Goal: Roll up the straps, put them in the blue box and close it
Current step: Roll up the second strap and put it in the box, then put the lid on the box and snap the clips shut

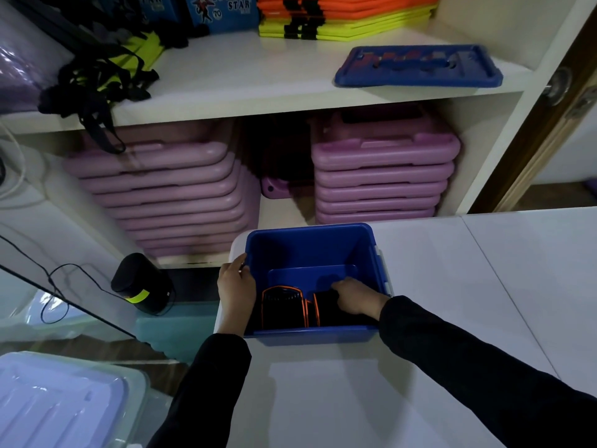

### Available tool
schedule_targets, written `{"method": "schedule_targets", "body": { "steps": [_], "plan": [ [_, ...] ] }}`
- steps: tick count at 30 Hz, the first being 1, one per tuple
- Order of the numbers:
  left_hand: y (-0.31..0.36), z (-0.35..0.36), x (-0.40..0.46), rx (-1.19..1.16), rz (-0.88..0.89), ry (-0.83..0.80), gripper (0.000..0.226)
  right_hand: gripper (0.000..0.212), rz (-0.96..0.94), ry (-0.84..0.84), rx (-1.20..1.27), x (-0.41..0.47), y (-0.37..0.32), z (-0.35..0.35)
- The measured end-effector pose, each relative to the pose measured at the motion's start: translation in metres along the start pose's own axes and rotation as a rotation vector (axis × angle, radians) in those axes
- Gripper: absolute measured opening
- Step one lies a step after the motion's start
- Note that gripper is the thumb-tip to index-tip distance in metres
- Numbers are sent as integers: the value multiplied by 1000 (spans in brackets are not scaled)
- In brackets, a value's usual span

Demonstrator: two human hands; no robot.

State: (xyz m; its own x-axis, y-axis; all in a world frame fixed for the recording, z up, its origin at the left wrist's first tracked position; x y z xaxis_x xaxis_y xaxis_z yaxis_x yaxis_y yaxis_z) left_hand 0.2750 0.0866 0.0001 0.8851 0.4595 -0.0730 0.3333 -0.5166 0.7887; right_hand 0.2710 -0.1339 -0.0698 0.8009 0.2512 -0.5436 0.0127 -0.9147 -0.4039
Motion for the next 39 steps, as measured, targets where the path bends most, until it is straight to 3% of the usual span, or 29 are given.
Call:
{"method": "schedule_targets", "body": {
  "steps": [13, 17, 21, 24, 30, 34, 39],
  "plan": [
    [-10, -1, 8, -50, -1, 0, 34, 39, -87, 184, 60, -14, -9, -19],
    [-15, 4, 14, -76, -25, -28, 31, 36, -131, 350, 130, -30, -13, -61],
    [-1, -3, 21, 51, -69, 34, 33, 30, -161, 573, 172, -50, -4, -122],
    [70, -5, 27, 42, 179, 112, 33, 24, -157, 700, 193, -59, 13, -165],
    [279, 24, 11, 48, 836, -21, 25, 18, -63, 981, 243, -87, 57, -257],
    [352, 60, 16, 298, 1008, -97, 37, 25, -80, 1260, 109, -123, 76, -325],
    [380, 101, 34, 706, 1072, -74, 52, 38, 79, 1248, -121, -130, 108, -368]
  ]
}}
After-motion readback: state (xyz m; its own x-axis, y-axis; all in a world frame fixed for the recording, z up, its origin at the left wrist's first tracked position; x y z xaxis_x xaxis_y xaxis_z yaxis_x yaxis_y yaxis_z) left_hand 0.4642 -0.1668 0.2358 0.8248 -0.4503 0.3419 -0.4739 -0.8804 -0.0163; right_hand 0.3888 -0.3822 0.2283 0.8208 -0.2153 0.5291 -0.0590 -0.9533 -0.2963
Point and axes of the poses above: each hand's wrist, its own x-axis towards the middle knuckle, its own z-axis out of the palm, y = z × x, the point moved 8 cm from there along x, towards the middle knuckle, and after that the axes turned 3 degrees about -z, right-handed, at the moved point
